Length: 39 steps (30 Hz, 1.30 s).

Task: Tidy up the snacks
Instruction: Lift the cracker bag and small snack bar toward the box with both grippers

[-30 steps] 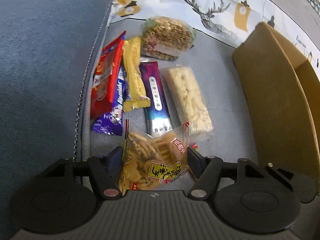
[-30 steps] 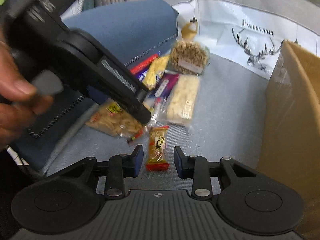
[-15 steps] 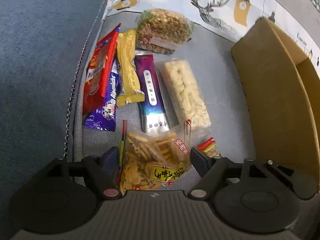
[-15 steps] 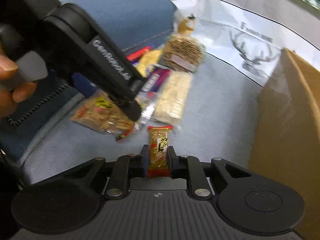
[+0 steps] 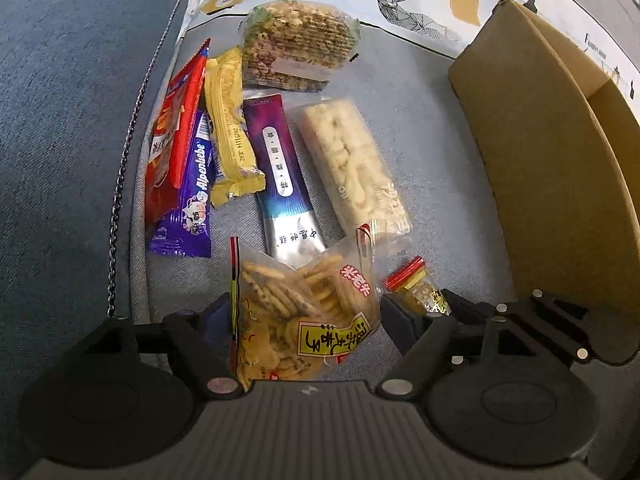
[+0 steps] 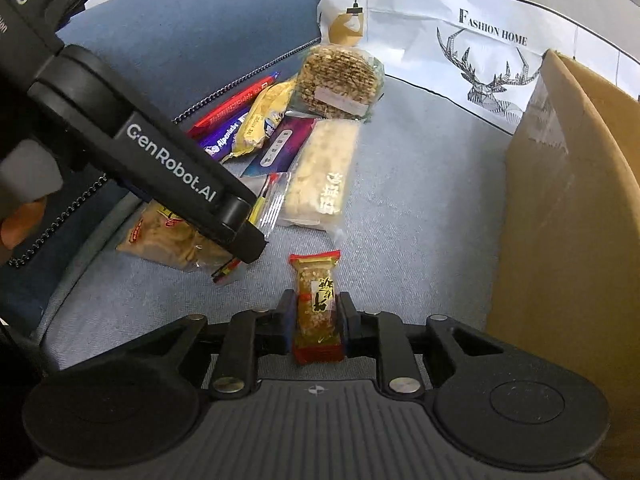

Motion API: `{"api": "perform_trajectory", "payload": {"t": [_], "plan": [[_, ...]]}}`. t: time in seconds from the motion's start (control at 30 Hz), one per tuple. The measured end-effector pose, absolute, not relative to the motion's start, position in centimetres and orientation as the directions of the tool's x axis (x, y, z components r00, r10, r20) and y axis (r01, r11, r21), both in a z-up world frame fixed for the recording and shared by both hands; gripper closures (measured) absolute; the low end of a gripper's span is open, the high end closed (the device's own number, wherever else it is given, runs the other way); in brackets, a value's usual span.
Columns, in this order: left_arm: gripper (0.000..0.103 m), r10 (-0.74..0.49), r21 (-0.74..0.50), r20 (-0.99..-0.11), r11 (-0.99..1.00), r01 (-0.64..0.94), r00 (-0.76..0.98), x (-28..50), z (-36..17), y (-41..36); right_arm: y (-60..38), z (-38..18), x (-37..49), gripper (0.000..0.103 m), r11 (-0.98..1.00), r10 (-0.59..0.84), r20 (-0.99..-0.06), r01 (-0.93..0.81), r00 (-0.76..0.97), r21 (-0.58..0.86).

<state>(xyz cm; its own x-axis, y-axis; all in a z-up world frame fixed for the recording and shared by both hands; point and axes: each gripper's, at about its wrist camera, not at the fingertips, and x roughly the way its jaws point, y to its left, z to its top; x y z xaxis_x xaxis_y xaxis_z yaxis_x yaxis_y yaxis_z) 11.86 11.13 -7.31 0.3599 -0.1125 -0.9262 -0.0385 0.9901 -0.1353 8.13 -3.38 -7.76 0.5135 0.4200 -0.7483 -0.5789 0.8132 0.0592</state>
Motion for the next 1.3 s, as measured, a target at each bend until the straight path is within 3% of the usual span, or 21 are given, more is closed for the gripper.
{"api": "perform_trajectory", "payload": {"t": [0.43,1.07,1.3], "plan": [[0.028,-0.099,-0.136,-0.864,0.99,-0.041,0.494,10.8,-4.5,11.0,-4.5,-6.2,7.1,0.085,0.811,0.441,-0.695,-0.584,0.568,0.037],[0.027,0.002,-0.134,-0.536,0.987,-0.088,0.844,4.7,4.1,7.3,-8.8,1.1,3.3,0.085,0.819,0.503,-0.463,-0.574,0.73,-0.017],[0.027,0.014,-0.069,-0.511,0.996,-0.058,0.859,5.5,4.7,3.6,-13.4,4.1,3.3,0.085,0.855,0.471,-0.382,-0.517,0.795,-0.023]]}}
